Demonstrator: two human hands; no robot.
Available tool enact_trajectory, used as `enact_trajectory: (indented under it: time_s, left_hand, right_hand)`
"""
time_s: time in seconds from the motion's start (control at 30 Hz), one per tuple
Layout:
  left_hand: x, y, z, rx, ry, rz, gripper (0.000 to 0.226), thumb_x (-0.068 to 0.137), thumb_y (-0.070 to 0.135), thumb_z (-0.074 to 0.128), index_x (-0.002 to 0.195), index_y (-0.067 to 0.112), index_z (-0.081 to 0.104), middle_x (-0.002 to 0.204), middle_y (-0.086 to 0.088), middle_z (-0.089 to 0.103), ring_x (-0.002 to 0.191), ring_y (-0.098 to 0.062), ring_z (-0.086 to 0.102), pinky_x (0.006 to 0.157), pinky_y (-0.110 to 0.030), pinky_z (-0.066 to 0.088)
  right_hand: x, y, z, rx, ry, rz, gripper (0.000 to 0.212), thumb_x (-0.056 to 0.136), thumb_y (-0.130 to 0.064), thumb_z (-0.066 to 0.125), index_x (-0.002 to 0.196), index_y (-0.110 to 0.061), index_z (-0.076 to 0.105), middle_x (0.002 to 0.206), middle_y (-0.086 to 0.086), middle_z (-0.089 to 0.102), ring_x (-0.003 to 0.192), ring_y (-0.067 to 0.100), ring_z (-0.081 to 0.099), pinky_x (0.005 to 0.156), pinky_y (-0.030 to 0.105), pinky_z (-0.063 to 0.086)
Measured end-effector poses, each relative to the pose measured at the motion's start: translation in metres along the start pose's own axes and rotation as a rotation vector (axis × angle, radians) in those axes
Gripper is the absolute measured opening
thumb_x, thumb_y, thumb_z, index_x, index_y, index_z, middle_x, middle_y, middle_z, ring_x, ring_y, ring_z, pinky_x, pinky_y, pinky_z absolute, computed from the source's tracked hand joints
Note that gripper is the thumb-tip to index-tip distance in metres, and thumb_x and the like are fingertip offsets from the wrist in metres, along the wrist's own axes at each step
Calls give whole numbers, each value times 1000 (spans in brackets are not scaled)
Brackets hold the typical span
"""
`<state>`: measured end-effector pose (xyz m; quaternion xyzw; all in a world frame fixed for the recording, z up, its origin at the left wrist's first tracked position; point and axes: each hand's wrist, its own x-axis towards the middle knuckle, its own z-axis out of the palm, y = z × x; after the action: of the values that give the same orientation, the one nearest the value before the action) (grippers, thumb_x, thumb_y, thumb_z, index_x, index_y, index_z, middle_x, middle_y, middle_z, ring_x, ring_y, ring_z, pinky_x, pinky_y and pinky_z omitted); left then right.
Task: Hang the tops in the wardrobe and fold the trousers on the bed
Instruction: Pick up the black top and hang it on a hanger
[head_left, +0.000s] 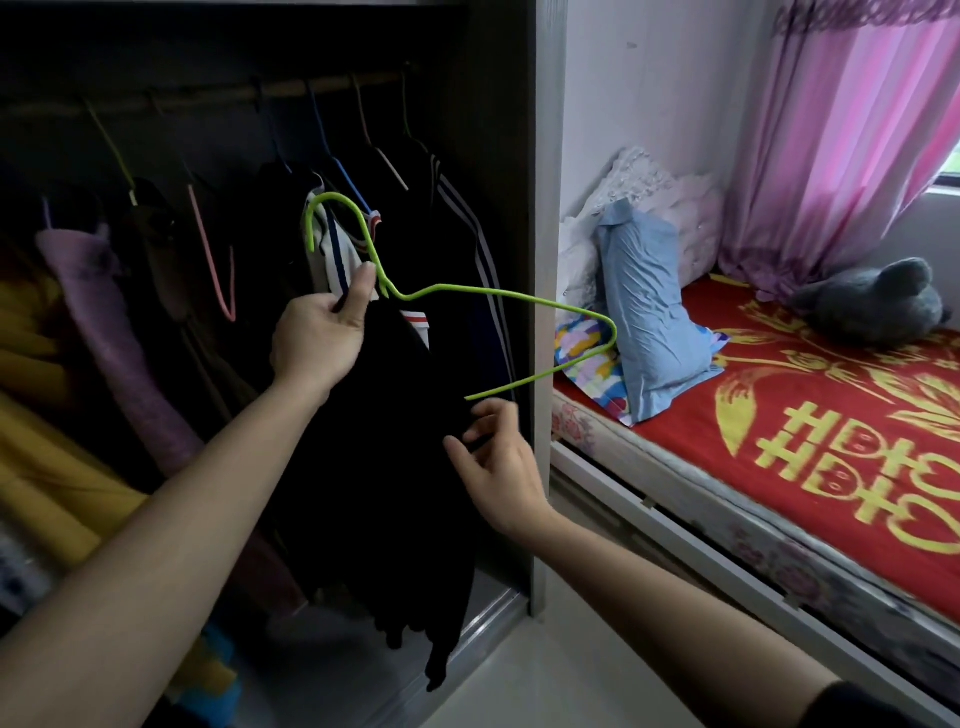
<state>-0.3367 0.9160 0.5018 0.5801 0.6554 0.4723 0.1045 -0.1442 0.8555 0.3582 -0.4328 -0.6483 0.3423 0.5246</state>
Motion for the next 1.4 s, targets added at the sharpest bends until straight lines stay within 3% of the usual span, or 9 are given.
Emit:
enact_trajectory:
  time_s: [0.13, 0.27, 0.43, 0.53, 0.7, 0.93, 1.1, 1.2, 1.4]
  left_hand:
    - [-5, 3, -4, 53, -88, 20, 79, 60, 96, 47, 54, 19, 33, 49, 5, 35, 47, -16, 42, 49, -31, 30]
    - [-7, 3, 1, 122, -78, 17, 85, 58, 97, 48, 62, 12, 45, 59, -2, 47, 55, -20, 53, 52, -31, 37]
    - [-2, 3, 7, 172, 5, -16, 74, 68, 90, 46, 63, 17, 42, 61, 3, 48, 58, -20, 51, 54, -30, 34]
    - [-3, 3, 15, 213, 18, -41, 69, 66, 85, 46, 68, 16, 52, 69, 4, 55, 63, -18, 53, 57, -31, 36]
    - [-11, 6, 27, 186, 16, -42, 65, 60, 79, 42, 72, 17, 53, 70, 5, 53, 62, -12, 48, 52, -28, 28]
    - [-8, -19, 21, 298, 33, 91, 54, 65, 76, 50, 78, 24, 49, 69, 8, 58, 62, -10, 52, 56, -30, 36]
    - [1, -38, 17, 312, 68, 132, 50, 66, 74, 54, 76, 26, 49, 63, 9, 57, 57, -6, 49, 50, -24, 30]
    - [9, -47, 18, 278, 106, 149, 49, 65, 76, 56, 72, 28, 49, 58, 11, 56, 54, -4, 50, 48, -22, 30]
    - [22, -67, 13, 277, 114, 253, 39, 73, 70, 59, 73, 32, 51, 53, 14, 57, 46, -4, 54, 43, -21, 34]
  right_hand:
    - [13, 1, -2, -186, -1, -44, 60, 93, -46, 60, 146, -43, 32, 87, -13, 63, 78, 7, 64, 70, 36, 56]
    - [17, -2, 1, -257, 114, -134, 37, 95, -40, 61, 130, -27, 61, 101, -12, 64, 88, 8, 62, 78, 43, 55]
    - [5, -7, -5, -414, 169, -417, 24, 96, -30, 65, 119, -24, 71, 100, -5, 54, 74, 9, 58, 58, 37, 54]
    - [1, -17, -4, -468, 7, -566, 19, 96, -25, 64, 111, -15, 69, 110, 1, 56, 82, 15, 63, 59, 38, 55]
    - [-3, -30, -10, -250, -496, -168, 24, 94, -31, 61, 104, -16, 44, 80, 7, 65, 67, 19, 67, 60, 40, 53]
    - [14, 22, -72, -846, -434, -346, 30, 91, -56, 53, 102, -28, 50, 94, -3, 66, 86, 24, 65, 64, 33, 48]
    - [20, 38, -105, -856, -425, -322, 49, 93, -61, 50, 137, -41, 42, 113, -13, 65, 95, 7, 63, 74, 29, 52]
    - [22, 33, -117, -839, -414, -295, 45, 97, -56, 50, 139, -40, 43, 121, -8, 66, 99, 9, 64, 83, 34, 52]
    - [27, 15, -128, -772, -416, -297, 37, 101, -42, 51, 132, -24, 58, 103, 0, 69, 85, 17, 65, 79, 40, 51]
